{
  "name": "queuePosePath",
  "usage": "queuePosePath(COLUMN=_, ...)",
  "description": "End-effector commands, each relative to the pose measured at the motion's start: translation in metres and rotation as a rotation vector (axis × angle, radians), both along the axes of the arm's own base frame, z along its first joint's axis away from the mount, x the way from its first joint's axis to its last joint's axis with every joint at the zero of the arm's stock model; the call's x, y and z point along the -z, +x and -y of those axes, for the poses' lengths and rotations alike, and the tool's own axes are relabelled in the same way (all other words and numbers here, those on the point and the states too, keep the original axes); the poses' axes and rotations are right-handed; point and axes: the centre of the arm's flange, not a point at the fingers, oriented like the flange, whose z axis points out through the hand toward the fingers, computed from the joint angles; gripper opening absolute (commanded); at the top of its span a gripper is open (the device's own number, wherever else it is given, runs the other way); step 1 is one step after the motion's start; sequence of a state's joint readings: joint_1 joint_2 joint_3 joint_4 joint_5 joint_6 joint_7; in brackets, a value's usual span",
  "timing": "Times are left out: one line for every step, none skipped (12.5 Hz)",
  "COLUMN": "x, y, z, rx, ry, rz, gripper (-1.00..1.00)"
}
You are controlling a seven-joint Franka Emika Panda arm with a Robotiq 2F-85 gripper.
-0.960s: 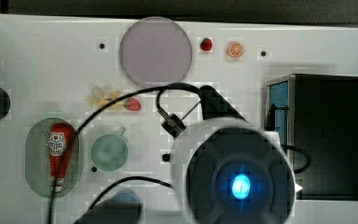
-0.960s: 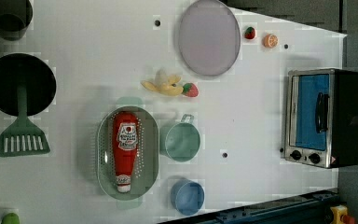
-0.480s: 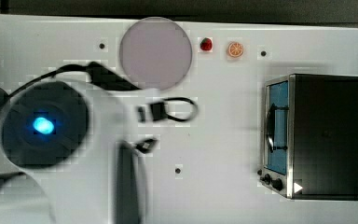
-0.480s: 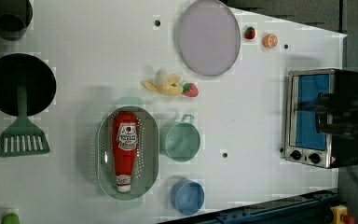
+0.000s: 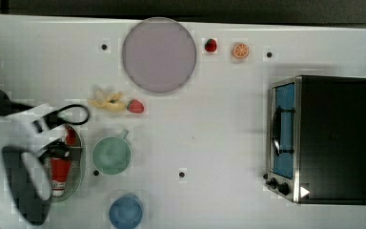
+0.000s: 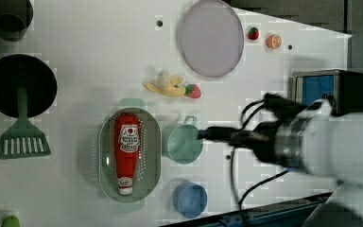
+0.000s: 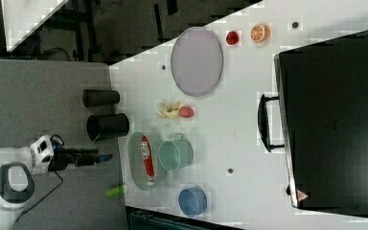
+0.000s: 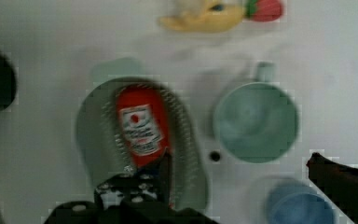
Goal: Pick ketchup from strainer and place it on the table
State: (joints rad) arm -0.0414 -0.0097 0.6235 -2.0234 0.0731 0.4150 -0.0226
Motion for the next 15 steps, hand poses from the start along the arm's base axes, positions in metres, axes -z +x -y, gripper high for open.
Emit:
queuePosePath(x=0.016, y=-0.02, z=-0.039, rx=-0.009, ry=0.039, rz=0.04, gripper=1.0)
queuePosePath(x=0.036, y=-0.026, z=-0.049, rx=-0.031, ry=0.057, rz=0.038, gripper=1.0)
queuePosePath(x=0.056, y=-0.031, z=-0.056, rx=-0.046, ry=0.078, rz=0.037, gripper=1.0)
queuePosePath(x=0.075, y=-0.034, z=-0.061, rx=-0.059, ry=0.099, rz=0.046, gripper=1.0)
queuePosePath(x=0.093, y=-0.035, z=-0.063, rx=-0.079, ry=0.116, rz=0.066, gripper=1.0)
queuePosePath(x=0.11, y=-0.034, z=-0.064, rx=-0.095, ry=0.124, rz=0.086, gripper=1.0)
queuePosePath(x=0.127, y=-0.034, z=-0.064, rx=-0.092, ry=0.124, rz=0.093, gripper=1.0)
queuePosePath(x=0.143, y=-0.035, z=-0.065, rx=-0.074, ry=0.122, rz=0.091, gripper=1.0)
queuePosePath(x=0.16, y=-0.036, z=-0.066, rx=-0.062, ry=0.117, rz=0.077, gripper=1.0)
queuePosePath(x=0.176, y=-0.038, z=-0.068, rx=-0.056, ry=0.114, rz=0.063, gripper=1.0)
queuePosePath(x=0.19, y=-0.039, z=-0.071, rx=-0.056, ry=0.116, rz=0.055, gripper=1.0)
queuePosePath(x=0.204, y=-0.04, z=-0.072, rx=-0.063, ry=0.123, rz=0.05, gripper=1.0)
queuePosePath(x=0.217, y=-0.042, z=-0.074, rx=-0.085, ry=0.13, rz=0.049, gripper=1.0)
queuePosePath(x=0.229, y=-0.041, z=-0.075, rx=-0.105, ry=0.13, rz=0.048, gripper=1.0)
queuePosePath(x=0.238, y=-0.041, z=-0.076, rx=-0.115, ry=0.128, rz=0.05, gripper=1.0)
